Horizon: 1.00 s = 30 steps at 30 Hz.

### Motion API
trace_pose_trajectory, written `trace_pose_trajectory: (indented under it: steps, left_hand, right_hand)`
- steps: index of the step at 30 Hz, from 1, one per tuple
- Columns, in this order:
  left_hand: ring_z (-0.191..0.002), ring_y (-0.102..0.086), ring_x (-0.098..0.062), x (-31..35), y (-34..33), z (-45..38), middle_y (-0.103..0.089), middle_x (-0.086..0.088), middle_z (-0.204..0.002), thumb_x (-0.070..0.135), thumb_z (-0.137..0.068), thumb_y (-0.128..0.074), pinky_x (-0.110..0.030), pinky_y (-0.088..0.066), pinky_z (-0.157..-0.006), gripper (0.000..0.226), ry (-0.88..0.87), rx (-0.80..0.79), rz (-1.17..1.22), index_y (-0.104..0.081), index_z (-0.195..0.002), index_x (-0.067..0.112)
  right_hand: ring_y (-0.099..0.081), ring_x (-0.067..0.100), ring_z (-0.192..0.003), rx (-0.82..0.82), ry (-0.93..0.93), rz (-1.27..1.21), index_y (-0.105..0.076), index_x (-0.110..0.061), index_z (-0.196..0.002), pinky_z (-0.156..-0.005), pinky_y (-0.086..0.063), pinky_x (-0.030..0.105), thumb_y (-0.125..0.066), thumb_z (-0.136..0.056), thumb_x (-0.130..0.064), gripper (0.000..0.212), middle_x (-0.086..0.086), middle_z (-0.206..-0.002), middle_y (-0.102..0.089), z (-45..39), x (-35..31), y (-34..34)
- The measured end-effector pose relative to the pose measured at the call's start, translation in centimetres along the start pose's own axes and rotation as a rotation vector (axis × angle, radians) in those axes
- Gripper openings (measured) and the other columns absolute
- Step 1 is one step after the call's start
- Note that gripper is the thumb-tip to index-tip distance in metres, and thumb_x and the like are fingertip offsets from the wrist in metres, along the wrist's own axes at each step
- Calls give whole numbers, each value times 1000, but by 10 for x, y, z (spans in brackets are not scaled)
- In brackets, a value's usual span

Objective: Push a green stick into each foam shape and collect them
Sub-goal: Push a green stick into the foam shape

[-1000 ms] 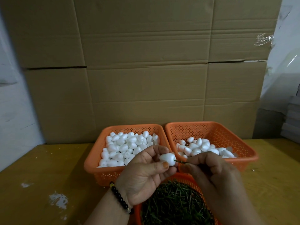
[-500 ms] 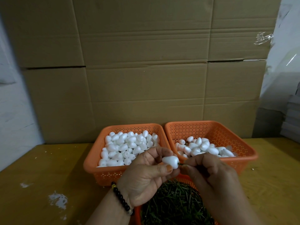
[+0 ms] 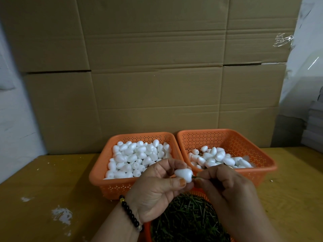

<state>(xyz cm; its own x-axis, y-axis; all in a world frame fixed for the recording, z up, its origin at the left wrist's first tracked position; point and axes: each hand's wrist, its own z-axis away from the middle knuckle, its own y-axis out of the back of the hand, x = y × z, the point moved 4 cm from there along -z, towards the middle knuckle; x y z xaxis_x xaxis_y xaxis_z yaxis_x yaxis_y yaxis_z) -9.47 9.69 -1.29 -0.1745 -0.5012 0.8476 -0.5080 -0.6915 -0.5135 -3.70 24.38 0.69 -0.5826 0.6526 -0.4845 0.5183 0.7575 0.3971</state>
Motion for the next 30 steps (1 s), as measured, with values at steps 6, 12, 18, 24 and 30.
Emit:
trace_pose_trajectory:
  steps: [6,12,18,24,30]
  left_hand:
    - [-83,-67,-23,1,-2,1,-67,-16,-93,-16,-64,-64,-29,-57,-68,28,8,0,-5,-73,-80,5]
    - [-83,-68,-23,0,-2,1,-67,-16,-92,-16,-64,-63,-30,-58,-68,27,7,6,-5,-73,-79,5]
    - [-84,-68,-23,-1,-1,0,-67,-16,-93,-15,-64,-64,-30,-58,-68,27,11,-2,0,-73,-80,5]
    - [-82,-68,-23,2,1,0,-68,-16,-92,-15,-66,-64,-30,-58,-67,27,1,-31,19,-73,-83,5]
    - [-80,-69,-22,6,5,0,-68,-14,-89,-15,-66,-63,-29,-58,-67,29,-22,-42,36,-74,-83,5]
  right_hand:
    - [-62,-2,-69,-10,7,3,-68,-26,-75,-56,-47,9,-81,-68,-3,27,-21,-72,-63,1,1,0]
    - [-62,-3,-69,-17,11,15,-67,-27,-75,-56,-46,8,-82,-68,-4,29,-21,-72,-63,1,0,1]
    - [-62,-4,-70,-9,9,8,-67,-28,-75,-57,-45,6,-81,-71,-9,24,-22,-73,-64,1,0,1]
    - [-65,-2,-71,0,-18,-60,-67,-30,-85,-59,-51,13,-71,-73,-24,14,-19,-78,-67,1,-3,1]
    - [-69,-1,-80,-75,-108,-152,-60,-32,-93,-67,-54,15,-80,-71,-3,41,-10,-86,-70,4,5,-3]
